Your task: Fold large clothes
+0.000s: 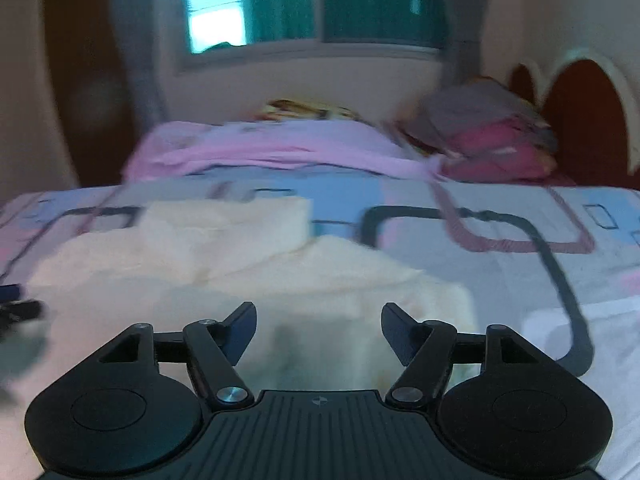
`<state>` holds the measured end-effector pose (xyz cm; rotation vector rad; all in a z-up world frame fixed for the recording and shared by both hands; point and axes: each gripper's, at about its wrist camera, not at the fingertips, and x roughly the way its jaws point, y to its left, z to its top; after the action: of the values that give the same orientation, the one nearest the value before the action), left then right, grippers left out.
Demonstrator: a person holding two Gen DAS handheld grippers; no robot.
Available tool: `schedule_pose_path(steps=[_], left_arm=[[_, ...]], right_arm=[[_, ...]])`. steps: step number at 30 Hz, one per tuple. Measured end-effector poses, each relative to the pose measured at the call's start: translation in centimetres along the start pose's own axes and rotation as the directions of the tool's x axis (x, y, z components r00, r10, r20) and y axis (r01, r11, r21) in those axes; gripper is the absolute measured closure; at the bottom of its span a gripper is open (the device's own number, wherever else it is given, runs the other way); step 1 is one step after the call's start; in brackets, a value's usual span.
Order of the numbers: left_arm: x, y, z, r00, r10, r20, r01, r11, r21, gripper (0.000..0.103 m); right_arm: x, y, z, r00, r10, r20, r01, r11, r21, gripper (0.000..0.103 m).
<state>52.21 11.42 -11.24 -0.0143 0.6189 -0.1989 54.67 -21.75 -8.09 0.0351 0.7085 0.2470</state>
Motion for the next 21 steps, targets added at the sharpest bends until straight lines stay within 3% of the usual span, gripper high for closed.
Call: schedule_pose_path(steps=[3,4,7,12,15,16,18,21], left_arm=[[-0.5,-2.1,-1.6,0.999,-0.031,-0.013,0.031,0.999,0.021,0.029],[-0.4,-2.5,-2.1,0.999,-0.019,-0.026,0.02,0.999,0.034,0.029],[0.3,-2.7,-2.8,0.997,0.021,-0.069,-0.017,0.998,0.064,0.027],[0.5,-1.2,-3.3,0.996,0.031,-0.086,-0.026,0.998,0.056,0.026],[-0.7,-1.0,-3.0,0.994,0.067,-0.086,-0.061,0.996,0.07,0.023],[-1.4,-1.0,-3.1,0.994,0.088,-0.071,-0.083,0.994,0.076,0.017],[-2.1,-1.0,-3.3,0.991,0.117,-0.06,-0.111,0.989,0.099,0.016],[-2.8,-0.7,-3.6,0.991,0.108,-0.084,-0.099,0.99,0.099,0.016]], right_arm=[[-0.6,2.2,-1.7,0.999,0.027,-0.024,-0.028,0.997,-0.071,0.04],[-0.3,2.7,-2.3,0.999,0.013,-0.042,-0.017,0.995,-0.098,0.045],[1.4,2.6,-3.8,0.991,-0.074,-0.114,0.06,0.99,-0.127,0.045],[2.4,1.9,-4.5,0.986,-0.099,-0.137,0.087,0.992,-0.095,0.045],[0.3,1.8,-4.1,0.989,-0.092,-0.113,0.086,0.995,-0.054,0.045],[-0.9,1.7,-4.0,0.993,-0.079,-0.093,0.076,0.997,-0.034,0.04],[-2.6,1.5,-4.4,0.994,-0.077,-0.073,0.077,0.997,-0.013,0.025],[-4.8,1.4,-5.2,0.996,-0.066,-0.063,0.067,0.998,0.009,0.025]])
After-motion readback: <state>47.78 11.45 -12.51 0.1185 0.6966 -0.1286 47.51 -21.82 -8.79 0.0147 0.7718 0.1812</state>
